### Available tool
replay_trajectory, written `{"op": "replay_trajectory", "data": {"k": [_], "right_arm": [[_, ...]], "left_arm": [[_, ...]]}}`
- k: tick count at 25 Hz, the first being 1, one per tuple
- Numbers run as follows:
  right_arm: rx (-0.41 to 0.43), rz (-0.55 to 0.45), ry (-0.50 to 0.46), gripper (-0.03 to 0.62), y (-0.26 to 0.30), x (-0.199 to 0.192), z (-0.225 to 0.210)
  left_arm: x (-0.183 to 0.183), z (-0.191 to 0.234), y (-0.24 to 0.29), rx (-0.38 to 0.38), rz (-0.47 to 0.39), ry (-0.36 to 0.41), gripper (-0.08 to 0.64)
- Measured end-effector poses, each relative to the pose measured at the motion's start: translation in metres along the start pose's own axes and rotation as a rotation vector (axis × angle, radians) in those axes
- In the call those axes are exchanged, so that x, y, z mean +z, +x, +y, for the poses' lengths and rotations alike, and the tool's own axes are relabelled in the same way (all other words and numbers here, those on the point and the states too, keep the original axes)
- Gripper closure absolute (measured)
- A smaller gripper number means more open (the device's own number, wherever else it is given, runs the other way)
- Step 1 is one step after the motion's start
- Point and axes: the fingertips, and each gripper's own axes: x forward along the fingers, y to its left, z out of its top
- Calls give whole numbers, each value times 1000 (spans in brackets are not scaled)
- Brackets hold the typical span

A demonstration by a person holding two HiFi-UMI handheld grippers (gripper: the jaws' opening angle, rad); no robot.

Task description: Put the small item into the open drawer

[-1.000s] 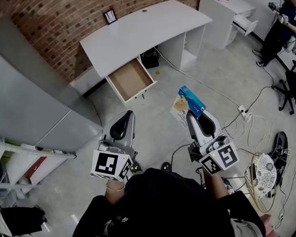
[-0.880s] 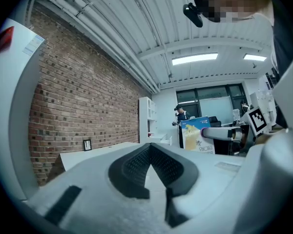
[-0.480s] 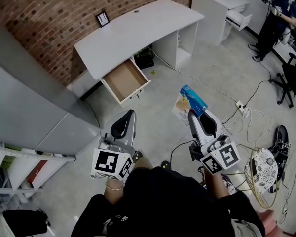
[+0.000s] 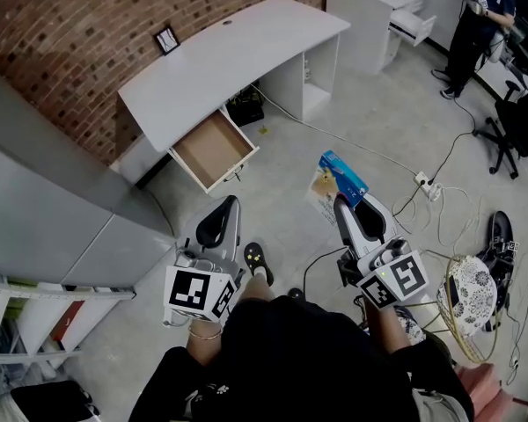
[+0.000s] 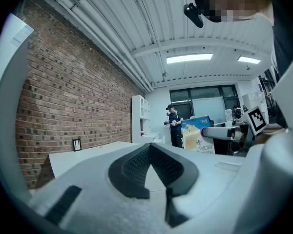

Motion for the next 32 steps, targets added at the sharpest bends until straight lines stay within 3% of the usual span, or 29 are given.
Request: {"op": "replay_trajectory", "data": {"k": [9, 32], "right_arm": [[-40, 19, -30, 497, 31, -6, -19], [-66, 56, -39, 497, 103, -24, -44]], "left_arm": [[-4, 22, 37, -49, -4, 18, 563], [-19, 93, 88, -34, -6, -37, 563]]}}
